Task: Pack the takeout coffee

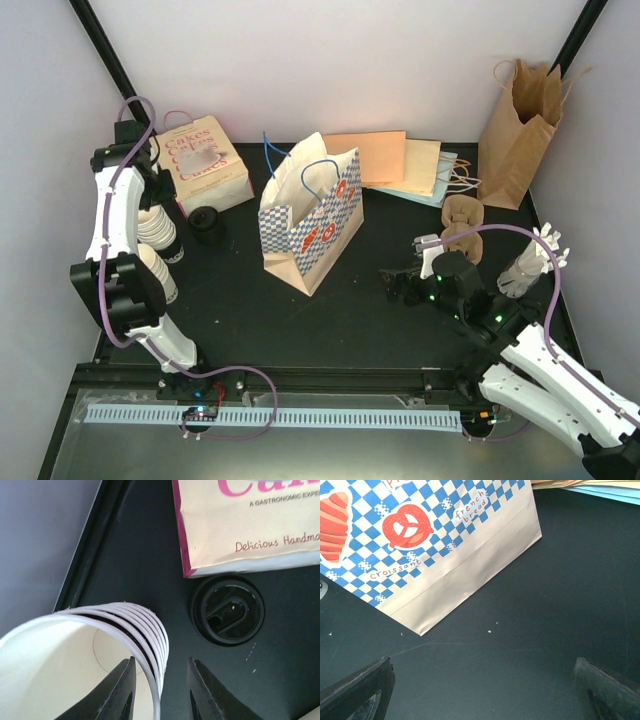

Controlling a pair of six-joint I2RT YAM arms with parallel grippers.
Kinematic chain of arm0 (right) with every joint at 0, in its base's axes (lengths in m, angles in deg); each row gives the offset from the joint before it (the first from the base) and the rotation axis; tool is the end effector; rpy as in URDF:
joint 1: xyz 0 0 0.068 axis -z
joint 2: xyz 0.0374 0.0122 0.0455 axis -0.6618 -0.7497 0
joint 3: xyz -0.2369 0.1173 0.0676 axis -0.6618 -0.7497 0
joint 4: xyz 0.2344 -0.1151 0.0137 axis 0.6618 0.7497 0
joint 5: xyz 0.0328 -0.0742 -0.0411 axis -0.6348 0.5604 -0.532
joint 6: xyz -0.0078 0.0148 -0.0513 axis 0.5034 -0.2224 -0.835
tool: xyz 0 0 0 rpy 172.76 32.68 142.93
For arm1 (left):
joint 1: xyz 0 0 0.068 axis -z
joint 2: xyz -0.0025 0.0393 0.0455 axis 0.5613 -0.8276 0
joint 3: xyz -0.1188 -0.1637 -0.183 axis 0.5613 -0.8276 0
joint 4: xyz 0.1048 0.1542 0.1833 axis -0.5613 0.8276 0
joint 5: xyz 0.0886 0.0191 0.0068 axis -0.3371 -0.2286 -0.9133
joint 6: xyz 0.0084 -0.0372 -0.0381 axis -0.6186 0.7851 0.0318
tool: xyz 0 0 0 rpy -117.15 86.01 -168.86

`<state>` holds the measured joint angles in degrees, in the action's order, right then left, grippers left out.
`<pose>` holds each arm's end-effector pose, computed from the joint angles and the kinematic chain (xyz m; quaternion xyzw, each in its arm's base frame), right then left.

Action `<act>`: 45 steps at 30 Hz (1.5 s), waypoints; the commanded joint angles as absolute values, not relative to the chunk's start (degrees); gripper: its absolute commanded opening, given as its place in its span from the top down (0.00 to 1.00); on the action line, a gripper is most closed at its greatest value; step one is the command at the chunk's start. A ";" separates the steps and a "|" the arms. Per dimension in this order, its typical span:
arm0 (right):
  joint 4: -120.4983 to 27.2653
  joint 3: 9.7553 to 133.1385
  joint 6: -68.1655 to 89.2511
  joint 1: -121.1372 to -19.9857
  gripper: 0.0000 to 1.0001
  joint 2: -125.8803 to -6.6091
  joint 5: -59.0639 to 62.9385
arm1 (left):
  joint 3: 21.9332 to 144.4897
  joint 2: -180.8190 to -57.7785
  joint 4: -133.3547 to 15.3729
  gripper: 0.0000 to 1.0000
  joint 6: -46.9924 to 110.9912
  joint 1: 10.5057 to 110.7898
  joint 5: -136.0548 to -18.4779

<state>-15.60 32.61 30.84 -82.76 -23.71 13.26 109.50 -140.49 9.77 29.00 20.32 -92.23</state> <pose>0.1155 0.0984 0.2703 -0.0937 0.8750 0.2433 0.4079 0.3289 0.0853 0.3447 -0.2018 0.9532 0.0670 0.2150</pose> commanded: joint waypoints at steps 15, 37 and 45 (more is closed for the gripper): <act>-17.54 32.64 30.23 -82.39 0.00 -24.86 12.18 | 109.51 -137.73 11.95 0.92 29.81 20.00 -97.25; -17.39 32.81 30.15 -82.38 0.00 -25.96 11.20 | 123.99 -135.43 23.12 0.98 31.75 23.15 -105.04; -17.21 33.19 29.94 -82.35 0.00 -26.41 11.47 | 131.31 -127.41 23.57 0.98 32.44 25.44 -102.93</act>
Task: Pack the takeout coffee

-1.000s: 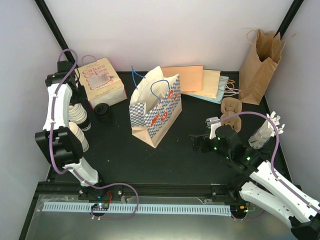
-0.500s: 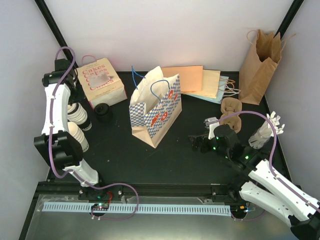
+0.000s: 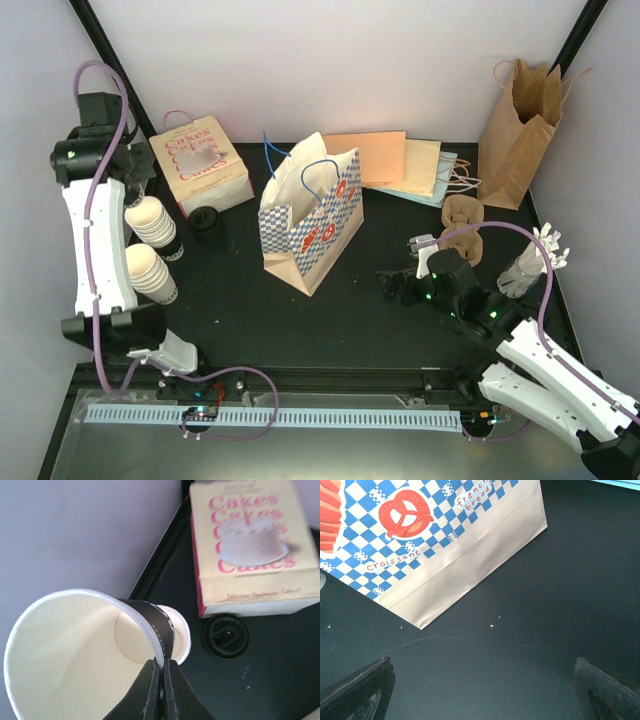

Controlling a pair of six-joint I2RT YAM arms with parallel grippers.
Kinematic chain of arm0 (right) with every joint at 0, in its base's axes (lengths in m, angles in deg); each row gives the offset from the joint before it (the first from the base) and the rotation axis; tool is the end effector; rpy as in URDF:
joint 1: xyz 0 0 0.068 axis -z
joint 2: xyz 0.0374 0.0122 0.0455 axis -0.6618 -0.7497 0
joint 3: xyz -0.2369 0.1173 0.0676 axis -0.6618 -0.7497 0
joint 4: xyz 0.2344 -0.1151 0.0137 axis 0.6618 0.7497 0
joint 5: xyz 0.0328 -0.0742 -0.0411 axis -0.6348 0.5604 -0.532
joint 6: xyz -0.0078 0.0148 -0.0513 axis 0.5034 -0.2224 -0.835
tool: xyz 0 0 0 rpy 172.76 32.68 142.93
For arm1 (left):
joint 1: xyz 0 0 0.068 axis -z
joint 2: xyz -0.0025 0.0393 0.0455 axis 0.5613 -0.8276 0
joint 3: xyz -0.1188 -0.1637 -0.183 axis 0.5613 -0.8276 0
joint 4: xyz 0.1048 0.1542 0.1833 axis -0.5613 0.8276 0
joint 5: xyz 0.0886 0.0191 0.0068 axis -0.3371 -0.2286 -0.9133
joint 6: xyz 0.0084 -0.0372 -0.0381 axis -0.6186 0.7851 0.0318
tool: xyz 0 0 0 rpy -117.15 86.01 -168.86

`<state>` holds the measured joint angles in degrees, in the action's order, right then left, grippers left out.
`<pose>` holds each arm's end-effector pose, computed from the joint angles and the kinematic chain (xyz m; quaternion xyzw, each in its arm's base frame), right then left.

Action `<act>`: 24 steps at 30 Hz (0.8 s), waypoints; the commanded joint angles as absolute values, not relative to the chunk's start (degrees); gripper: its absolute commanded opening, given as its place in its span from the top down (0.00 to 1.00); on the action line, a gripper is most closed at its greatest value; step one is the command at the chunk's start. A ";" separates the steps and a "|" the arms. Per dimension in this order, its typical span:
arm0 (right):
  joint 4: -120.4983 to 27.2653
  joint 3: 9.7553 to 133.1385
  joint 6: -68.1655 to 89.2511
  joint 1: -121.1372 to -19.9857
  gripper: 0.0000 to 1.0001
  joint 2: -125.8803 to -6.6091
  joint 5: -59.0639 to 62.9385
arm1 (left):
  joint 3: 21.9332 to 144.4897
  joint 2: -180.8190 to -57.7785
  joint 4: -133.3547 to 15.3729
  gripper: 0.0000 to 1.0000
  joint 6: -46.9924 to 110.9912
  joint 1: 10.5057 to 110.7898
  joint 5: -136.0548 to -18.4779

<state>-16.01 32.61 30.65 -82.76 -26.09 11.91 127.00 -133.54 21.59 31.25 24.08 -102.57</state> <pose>0.1201 0.1036 0.2653 -0.1021 0.8823 0.2426 0.3901 0.2715 0.0588 0.4545 -0.2169 0.9113 0.1381 0.3216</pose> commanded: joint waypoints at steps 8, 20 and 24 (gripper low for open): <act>-16.43 33.95 30.05 -82.39 0.00 -27.01 12.07 | 134.72 -118.07 21.04 0.98 35.06 26.10 -86.87; -13.75 36.13 30.43 -82.39 0.00 -25.80 16.18 | 115.58 -102.34 16.27 0.98 37.56 26.17 -61.13; -14.02 36.15 31.14 -82.35 0.00 -25.62 17.75 | 104.06 -97.44 14.40 0.98 37.94 26.97 -56.37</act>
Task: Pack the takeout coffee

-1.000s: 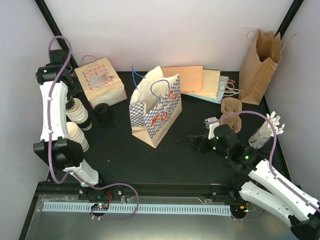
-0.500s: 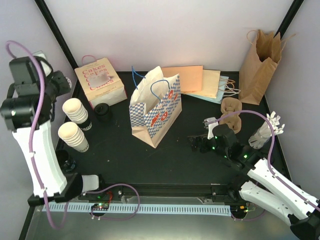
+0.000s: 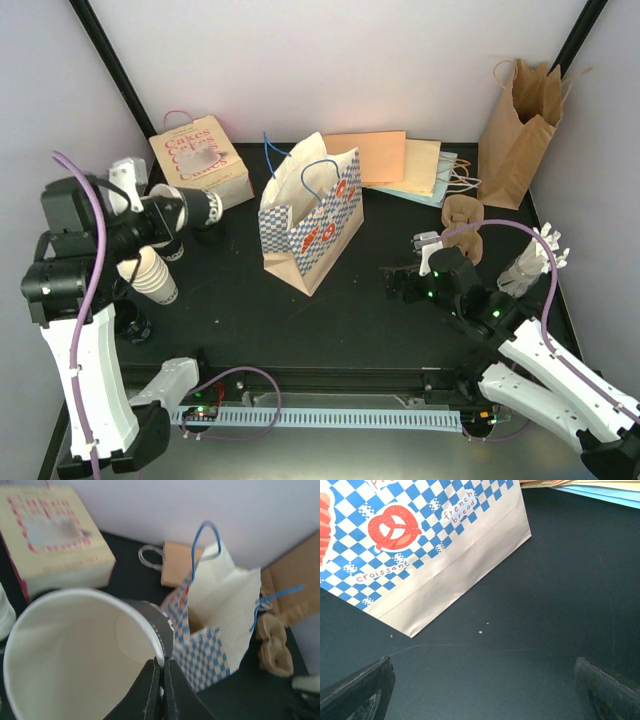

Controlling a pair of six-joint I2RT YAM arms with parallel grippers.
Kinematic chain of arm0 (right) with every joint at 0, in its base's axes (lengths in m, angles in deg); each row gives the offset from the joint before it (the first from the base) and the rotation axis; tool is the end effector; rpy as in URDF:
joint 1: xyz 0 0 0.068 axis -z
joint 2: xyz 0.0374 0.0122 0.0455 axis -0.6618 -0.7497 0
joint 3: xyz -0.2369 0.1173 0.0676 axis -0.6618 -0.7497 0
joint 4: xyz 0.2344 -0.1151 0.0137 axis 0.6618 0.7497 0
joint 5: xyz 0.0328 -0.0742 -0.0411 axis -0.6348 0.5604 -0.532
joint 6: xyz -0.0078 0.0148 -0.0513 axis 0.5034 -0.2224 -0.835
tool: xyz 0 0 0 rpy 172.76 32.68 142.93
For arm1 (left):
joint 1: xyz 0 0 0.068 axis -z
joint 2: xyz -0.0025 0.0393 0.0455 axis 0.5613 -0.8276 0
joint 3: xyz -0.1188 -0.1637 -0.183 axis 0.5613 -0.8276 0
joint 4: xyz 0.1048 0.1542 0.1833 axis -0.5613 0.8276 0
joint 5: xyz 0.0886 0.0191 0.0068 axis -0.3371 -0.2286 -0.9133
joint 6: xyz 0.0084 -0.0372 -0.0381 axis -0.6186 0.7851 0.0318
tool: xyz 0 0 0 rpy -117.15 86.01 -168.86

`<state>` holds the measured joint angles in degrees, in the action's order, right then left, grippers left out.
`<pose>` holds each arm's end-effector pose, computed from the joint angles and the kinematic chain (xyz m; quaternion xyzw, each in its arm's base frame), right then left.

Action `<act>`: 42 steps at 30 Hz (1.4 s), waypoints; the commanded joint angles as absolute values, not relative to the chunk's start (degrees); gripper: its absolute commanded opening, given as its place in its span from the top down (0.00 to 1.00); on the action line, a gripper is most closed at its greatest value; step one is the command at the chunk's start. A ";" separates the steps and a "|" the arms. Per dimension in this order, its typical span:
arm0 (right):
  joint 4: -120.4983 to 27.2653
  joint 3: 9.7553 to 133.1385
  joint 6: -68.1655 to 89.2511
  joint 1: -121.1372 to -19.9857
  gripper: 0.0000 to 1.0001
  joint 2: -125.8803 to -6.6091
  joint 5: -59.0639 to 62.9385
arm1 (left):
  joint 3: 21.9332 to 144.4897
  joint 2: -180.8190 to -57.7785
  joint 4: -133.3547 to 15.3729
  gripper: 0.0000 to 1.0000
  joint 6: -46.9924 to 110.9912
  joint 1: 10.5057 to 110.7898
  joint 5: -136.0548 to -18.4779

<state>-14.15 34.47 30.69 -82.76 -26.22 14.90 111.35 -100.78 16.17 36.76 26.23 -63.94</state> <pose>0.1204 0.1014 0.2731 -0.0899 0.8836 0.2227 0.4019 0.1064 0.0016 0.4936 -0.0864 0.8500 -0.1977 0.4807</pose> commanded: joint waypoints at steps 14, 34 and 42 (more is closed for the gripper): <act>-14.80 36.99 33.66 -82.39 0.00 -28.55 20.10 | 82.04 -91.23 10.34 0.99 41.77 39.68 -58.48; -12.56 40.23 33.81 -82.39 0.00 -36.94 19.29 | 78.43 -99.38 -4.13 0.98 49.98 94.56 -90.96; -6.37 43.20 35.07 -81.72 0.00 -40.84 23.11 | 81.09 -111.23 -6.35 0.98 45.78 104.23 -98.87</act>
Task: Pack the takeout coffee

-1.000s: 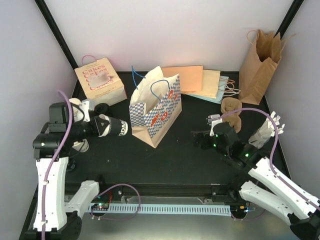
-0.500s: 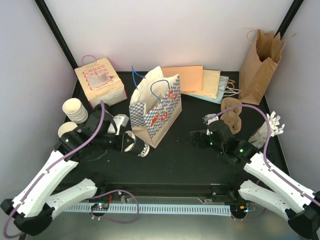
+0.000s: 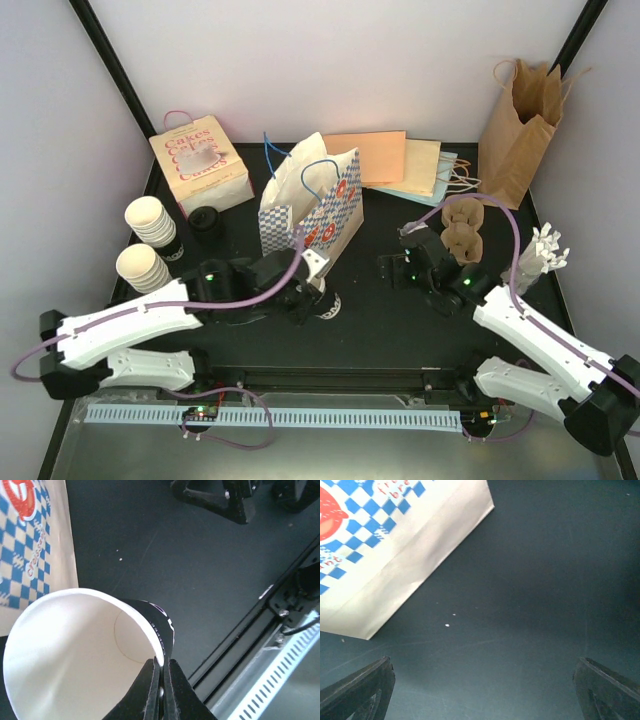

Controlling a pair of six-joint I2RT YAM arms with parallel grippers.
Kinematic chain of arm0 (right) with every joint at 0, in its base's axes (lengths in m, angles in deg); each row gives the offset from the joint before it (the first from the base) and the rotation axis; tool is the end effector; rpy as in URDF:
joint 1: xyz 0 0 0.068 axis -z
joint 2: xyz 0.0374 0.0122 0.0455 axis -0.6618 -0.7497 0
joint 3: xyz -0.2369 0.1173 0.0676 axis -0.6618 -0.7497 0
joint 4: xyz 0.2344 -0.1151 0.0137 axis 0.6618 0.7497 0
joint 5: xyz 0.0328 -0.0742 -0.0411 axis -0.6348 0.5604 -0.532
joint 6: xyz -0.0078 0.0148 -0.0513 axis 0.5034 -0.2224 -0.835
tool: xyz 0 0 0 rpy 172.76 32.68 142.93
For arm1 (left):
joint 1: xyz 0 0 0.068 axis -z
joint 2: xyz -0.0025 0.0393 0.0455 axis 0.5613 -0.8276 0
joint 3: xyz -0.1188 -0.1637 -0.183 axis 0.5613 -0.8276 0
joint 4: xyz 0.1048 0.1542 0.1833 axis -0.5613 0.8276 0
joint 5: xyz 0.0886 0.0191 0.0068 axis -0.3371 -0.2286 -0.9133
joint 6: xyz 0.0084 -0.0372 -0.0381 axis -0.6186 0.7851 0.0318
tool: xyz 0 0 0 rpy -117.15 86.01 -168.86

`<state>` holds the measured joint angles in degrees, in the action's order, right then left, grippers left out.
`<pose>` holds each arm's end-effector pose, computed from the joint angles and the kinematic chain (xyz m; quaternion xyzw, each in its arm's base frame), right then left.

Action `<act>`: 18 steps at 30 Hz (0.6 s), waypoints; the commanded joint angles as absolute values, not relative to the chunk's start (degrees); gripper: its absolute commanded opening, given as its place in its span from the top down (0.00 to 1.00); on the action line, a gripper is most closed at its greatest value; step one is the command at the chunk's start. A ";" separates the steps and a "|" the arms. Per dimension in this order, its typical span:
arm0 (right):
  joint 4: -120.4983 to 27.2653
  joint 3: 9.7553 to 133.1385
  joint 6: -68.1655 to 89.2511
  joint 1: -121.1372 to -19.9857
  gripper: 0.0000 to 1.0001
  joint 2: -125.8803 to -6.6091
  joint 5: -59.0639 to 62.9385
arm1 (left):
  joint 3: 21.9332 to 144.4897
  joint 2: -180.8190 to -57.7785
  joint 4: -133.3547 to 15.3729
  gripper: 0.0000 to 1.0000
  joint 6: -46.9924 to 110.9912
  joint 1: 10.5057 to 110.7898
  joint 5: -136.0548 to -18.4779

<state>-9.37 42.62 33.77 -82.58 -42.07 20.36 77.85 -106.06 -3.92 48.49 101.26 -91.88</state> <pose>0.1554 0.1269 0.2699 -0.0563 0.9282 0.1366 0.3415 0.0849 -0.1908 0.3448 0.2932 0.8861 -0.2273 0.2778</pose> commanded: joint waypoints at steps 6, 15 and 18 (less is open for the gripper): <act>-5.54 40.91 36.39 -80.07 0.00 -39.06 23.00 | 81.75 -116.59 -9.90 0.98 43.34 105.76 -99.84; -5.45 39.04 38.24 -79.77 0.00 -37.61 22.22 | 82.38 -124.19 -12.58 0.98 40.28 105.78 -100.26; -5.17 38.71 39.21 -79.73 0.00 -37.12 22.51 | 83.32 -127.26 -11.03 0.98 40.29 105.74 -101.38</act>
